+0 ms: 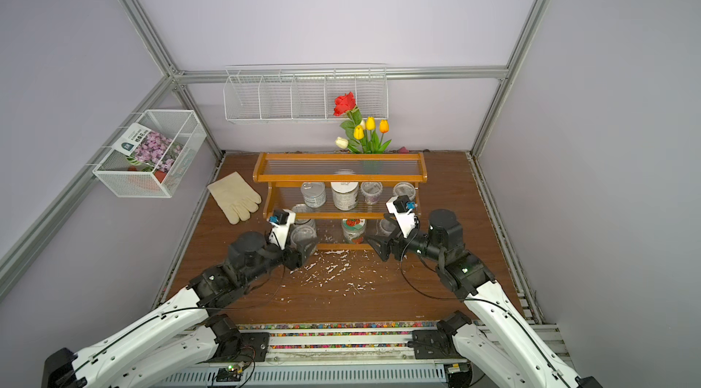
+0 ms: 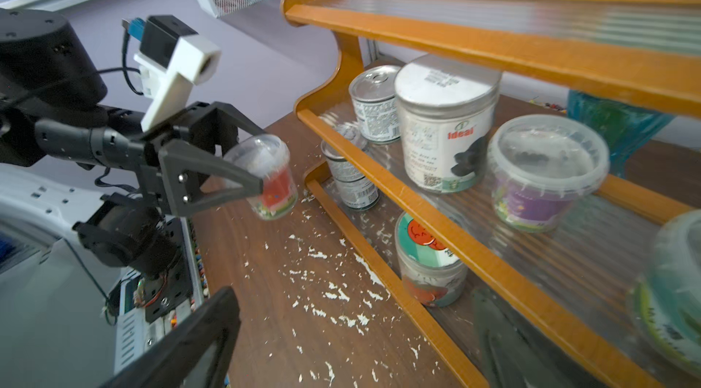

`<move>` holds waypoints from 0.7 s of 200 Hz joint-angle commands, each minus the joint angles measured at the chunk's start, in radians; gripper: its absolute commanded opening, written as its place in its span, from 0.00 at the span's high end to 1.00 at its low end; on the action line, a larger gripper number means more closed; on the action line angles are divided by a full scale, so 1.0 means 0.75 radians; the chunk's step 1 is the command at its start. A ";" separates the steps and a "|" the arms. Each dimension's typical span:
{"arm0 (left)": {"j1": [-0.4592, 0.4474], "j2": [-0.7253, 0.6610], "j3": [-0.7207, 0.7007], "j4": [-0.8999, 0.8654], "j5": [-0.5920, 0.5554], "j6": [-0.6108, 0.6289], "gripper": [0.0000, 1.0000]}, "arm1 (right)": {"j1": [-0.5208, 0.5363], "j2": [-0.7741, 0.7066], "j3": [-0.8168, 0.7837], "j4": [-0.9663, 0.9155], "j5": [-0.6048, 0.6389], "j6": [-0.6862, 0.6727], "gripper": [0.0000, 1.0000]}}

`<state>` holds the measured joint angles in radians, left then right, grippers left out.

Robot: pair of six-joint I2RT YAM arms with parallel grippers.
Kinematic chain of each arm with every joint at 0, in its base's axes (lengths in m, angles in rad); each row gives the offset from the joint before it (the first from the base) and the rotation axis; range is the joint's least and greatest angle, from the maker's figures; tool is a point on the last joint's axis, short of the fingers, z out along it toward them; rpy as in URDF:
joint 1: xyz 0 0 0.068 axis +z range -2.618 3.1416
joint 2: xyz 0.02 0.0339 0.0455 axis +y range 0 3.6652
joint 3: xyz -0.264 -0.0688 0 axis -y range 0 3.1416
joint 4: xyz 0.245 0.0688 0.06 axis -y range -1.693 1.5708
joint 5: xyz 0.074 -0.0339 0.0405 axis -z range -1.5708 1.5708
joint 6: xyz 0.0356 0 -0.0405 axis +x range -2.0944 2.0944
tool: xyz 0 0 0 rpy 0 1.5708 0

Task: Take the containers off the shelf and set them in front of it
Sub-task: 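Pick up a container from the shelf, then place the container at the center of the board.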

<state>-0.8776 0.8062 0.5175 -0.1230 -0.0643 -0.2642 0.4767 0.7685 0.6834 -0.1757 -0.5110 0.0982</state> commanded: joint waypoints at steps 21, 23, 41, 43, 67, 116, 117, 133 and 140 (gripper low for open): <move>-0.125 0.041 -0.123 -0.054 -0.270 -0.286 0.44 | 0.121 -0.055 -0.093 -0.013 0.077 -0.137 0.02; -0.125 0.045 -0.129 -0.057 -0.272 -0.289 0.44 | 0.124 -0.057 -0.097 -0.012 0.082 -0.140 0.02; -0.125 0.095 -0.171 -0.085 -0.308 -0.339 0.44 | 0.153 -0.055 -0.117 -0.007 0.117 -0.165 0.02; -0.125 0.101 -0.174 -0.088 -0.310 -0.343 0.44 | 0.156 -0.053 -0.119 -0.008 0.119 -0.170 0.02; -0.125 0.137 -0.231 -0.086 -0.338 -0.392 0.44 | 0.182 -0.043 -0.128 0.012 0.164 -0.188 0.02; -0.097 0.120 -0.337 0.008 -0.447 -0.409 0.40 | 0.219 -0.001 -0.140 0.054 0.221 -0.215 0.02; -0.097 0.122 -0.337 0.009 -0.448 -0.409 0.40 | 0.219 -0.001 -0.140 0.054 0.222 -0.215 0.02; -0.087 0.155 -0.348 0.019 -0.452 -0.411 0.34 | 0.219 0.011 -0.138 0.062 0.227 -0.221 0.02; -0.082 0.170 -0.349 0.023 -0.452 -0.414 0.30 | 0.219 0.016 -0.135 0.061 0.229 -0.224 0.02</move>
<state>-0.9535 0.9070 0.2722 -0.1329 -0.3649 -0.5610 0.6331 0.7700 0.5945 -0.1665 -0.3645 -0.0463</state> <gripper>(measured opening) 0.697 0.982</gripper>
